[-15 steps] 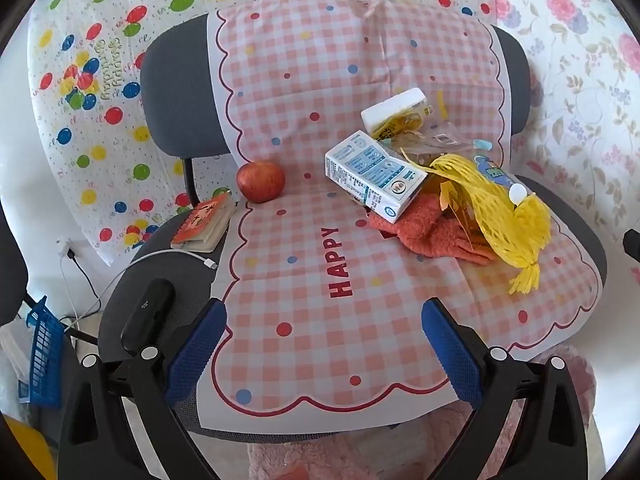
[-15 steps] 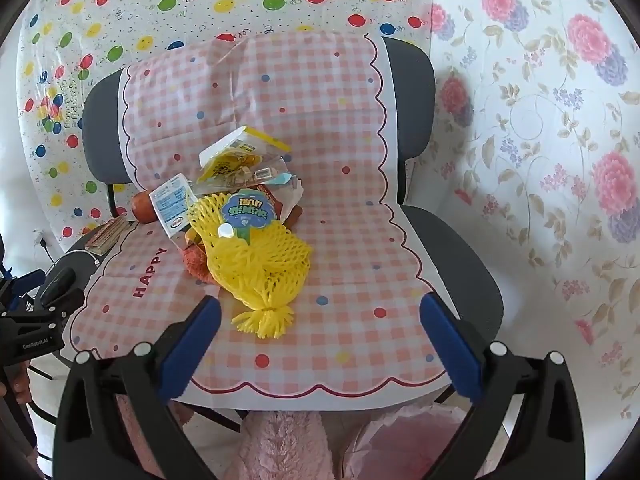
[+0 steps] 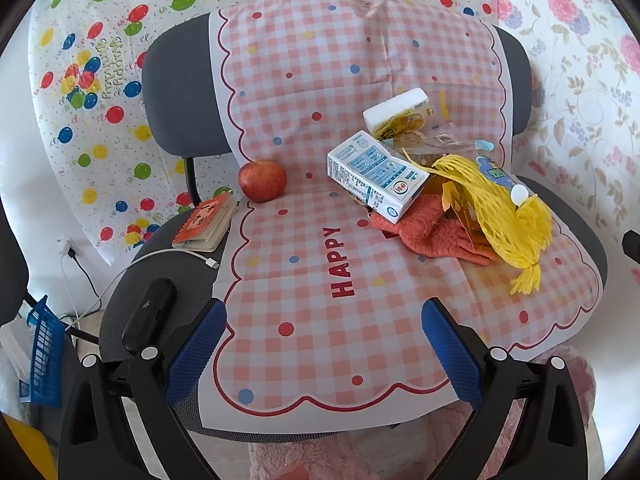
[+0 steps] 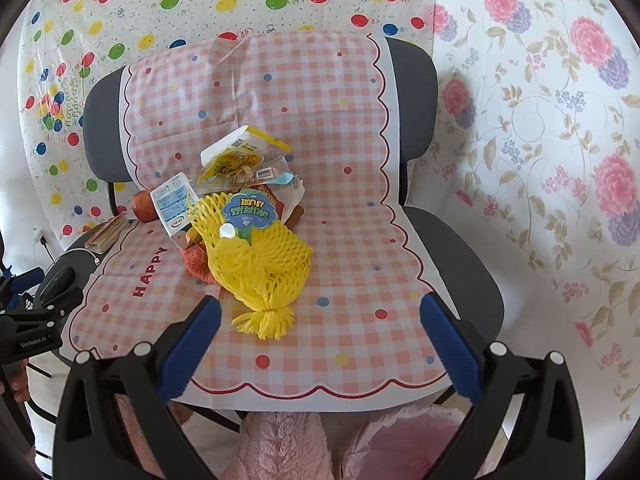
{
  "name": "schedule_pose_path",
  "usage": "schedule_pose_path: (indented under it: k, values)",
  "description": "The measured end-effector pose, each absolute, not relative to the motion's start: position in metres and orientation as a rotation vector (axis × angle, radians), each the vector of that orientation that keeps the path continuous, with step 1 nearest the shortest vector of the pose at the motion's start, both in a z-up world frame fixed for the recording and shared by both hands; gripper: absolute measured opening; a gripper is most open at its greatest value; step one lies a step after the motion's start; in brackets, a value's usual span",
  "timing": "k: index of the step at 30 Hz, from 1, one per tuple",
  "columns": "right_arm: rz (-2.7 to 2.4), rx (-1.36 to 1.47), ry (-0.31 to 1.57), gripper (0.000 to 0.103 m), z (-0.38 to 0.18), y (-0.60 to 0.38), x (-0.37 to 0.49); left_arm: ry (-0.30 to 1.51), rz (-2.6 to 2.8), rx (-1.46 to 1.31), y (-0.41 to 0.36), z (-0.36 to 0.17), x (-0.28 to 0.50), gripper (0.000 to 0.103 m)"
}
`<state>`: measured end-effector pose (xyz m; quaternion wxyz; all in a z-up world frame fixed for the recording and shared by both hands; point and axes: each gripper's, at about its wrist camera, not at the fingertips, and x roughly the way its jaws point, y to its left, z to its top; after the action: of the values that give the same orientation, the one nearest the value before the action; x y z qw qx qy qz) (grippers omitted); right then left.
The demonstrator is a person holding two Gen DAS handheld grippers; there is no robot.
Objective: Collect trash
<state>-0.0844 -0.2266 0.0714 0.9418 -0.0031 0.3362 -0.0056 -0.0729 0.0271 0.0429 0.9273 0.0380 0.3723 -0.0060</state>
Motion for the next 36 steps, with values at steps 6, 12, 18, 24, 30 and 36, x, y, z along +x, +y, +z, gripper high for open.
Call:
schedule_pose_path:
  k: [6,12,18,24,30,36]
  values:
    - [-0.015,-0.006,0.686,0.097,0.0715,-0.2264,-0.0834,0.763,-0.012,0.077,0.0267,0.0424,-0.0734,0.097]
    - [-0.015,-0.003,0.687,0.097,0.0704,-0.2252,-0.084,0.763,-0.011,0.077,0.0268,0.0422,-0.0735,0.097]
    - [-0.014,-0.006,0.687,0.097,0.0705,-0.2252,-0.0844,0.762,-0.011,0.077,0.0269,0.0423,-0.0734,0.097]
    - [-0.014,-0.007,0.691,0.097,0.0711,-0.2254,-0.084,0.763,-0.013,0.077,0.0272,0.0422,-0.0734,0.097]
    - [-0.014,-0.008,0.693,0.097,0.0697,-0.225,-0.0833,0.762,-0.012,0.077,0.0272,0.0421,-0.0737,0.097]
    - [0.003,-0.008,0.697,0.097,0.0621,-0.2231,-0.0803,0.772,-0.005,0.074,0.031,0.0372,-0.0728,0.097]
